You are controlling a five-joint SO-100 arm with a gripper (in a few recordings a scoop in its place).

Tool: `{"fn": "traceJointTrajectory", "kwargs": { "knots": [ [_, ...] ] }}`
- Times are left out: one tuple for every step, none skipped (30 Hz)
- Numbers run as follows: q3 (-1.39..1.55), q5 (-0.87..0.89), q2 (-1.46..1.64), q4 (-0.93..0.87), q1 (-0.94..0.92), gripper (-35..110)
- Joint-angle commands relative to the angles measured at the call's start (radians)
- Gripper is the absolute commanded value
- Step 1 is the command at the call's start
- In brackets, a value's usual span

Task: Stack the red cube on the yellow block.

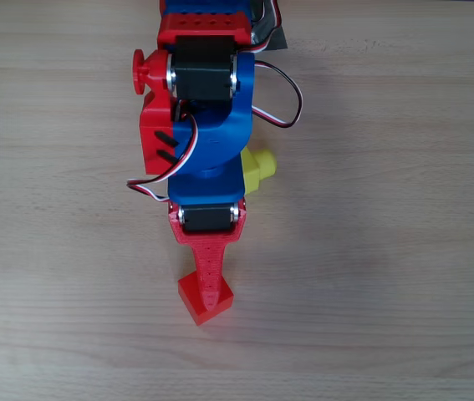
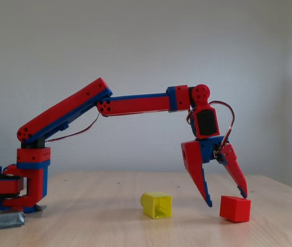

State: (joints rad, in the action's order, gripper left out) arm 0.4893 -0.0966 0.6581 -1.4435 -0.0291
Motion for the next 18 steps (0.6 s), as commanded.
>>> {"fn": "traceJointTrajectory", "kwargs": {
  "knots": [
    [-0.060,-0.012,0.052,0.000,0.005,29],
    [-0.063,-0.014,0.051,0.000,0.005,29],
    [-0.072,-0.015,0.049,0.000,0.005,29],
    [-0.084,-0.017,0.043,-0.002,0.005,29],
    [-0.098,-0.017,0.040,-0.008,0.003,29],
    [-0.120,-0.015,0.031,-0.018,0.002,29],
    [-0.150,-0.015,0.020,-0.031,0.000,29],
    [-0.173,-0.012,0.017,-0.037,-0.003,30],
    [-0.193,-0.008,0.017,-0.040,-0.008,30],
    [-0.222,-0.009,0.009,-0.048,-0.009,30],
    [-0.249,-0.014,0.002,-0.054,-0.009,30],
    [-0.268,-0.018,-0.008,-0.058,-0.006,30],
    [-0.290,-0.023,-0.020,-0.063,-0.005,30],
    [-0.305,-0.025,-0.032,-0.066,-0.002,30],
    [-0.319,-0.025,-0.044,-0.067,0.000,30],
    [-0.328,-0.025,-0.058,-0.071,0.002,30],
    [-0.324,-0.025,-0.067,-0.071,0.005,30],
    [-0.318,-0.025,-0.074,-0.069,0.005,31]
  ]
}}
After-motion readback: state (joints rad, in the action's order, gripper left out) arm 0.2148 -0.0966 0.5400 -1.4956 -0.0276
